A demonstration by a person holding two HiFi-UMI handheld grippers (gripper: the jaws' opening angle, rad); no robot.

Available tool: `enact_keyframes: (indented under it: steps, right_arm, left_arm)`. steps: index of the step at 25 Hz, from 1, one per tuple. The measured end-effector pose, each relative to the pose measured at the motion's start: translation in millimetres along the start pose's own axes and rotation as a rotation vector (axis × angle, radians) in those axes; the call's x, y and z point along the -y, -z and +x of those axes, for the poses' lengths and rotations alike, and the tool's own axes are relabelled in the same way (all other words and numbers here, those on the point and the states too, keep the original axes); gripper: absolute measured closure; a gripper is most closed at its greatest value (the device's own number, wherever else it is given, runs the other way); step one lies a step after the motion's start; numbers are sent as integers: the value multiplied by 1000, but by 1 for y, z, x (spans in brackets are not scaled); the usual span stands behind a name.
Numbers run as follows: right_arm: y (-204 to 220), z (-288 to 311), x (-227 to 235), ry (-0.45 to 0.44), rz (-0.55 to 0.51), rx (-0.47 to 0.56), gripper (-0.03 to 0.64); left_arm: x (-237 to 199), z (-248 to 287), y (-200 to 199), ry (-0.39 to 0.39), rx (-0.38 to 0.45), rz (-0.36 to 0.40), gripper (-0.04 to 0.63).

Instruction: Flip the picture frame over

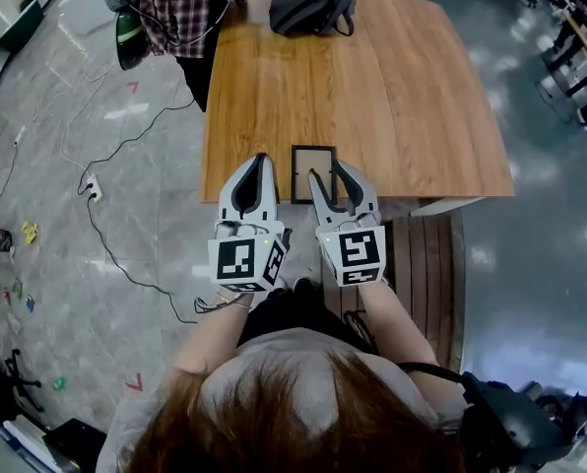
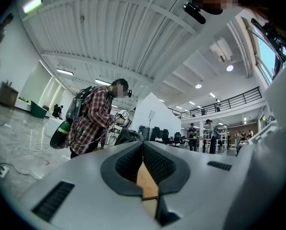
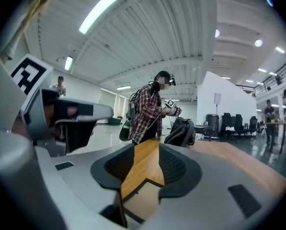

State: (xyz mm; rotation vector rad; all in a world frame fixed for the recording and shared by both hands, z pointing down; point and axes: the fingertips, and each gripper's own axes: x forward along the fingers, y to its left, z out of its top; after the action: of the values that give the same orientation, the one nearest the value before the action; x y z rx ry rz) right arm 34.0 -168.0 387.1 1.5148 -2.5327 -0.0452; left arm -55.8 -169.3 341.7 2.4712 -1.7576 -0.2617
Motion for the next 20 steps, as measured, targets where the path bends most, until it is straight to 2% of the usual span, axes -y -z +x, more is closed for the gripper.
enact_keyframes:
  steps: [5,9,14,20]
  right_arm:
    - [71,4,-34,-166,-412,-207,426]
    - [121,6,-61,-274,-650,-318,400]
    - [164,14,-69,-298,-862,-408,370]
    - [203,33,-56,-246,-963,-507,357]
  left_arm:
    - [-17,-5,0,-40,0,3,588]
    - [-30,-10,4,-67,-9,-3,588]
    - [-38,-15,6,-87,-9,-34,588]
    - [-44,-18,14,-104,-24,-65,588]
